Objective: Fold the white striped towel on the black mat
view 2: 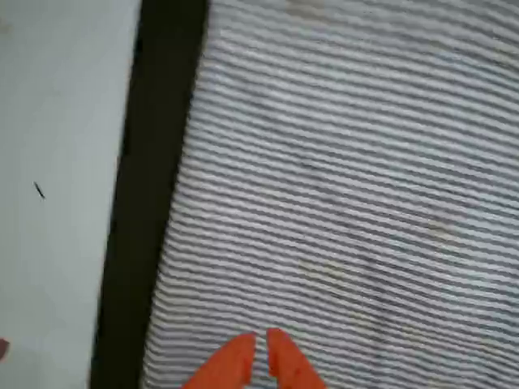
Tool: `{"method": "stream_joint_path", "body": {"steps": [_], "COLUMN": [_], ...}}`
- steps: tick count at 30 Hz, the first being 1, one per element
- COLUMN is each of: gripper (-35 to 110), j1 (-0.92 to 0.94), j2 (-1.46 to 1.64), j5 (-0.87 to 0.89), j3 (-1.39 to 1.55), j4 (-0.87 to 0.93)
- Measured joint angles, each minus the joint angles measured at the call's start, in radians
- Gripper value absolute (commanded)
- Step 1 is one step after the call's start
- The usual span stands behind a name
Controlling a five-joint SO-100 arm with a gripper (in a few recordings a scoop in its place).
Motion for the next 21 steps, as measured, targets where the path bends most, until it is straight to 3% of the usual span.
{"method": "stream_joint_path", "body": {"steps": [12, 21], "gripper": [16, 18], "j1": [-0.035, -0.032], "j2": [-0.324, -0.558], "j5": [0.114, 0.160], "j3": [-0.235, -0.420], "j4": [-0.003, 0.008]}}
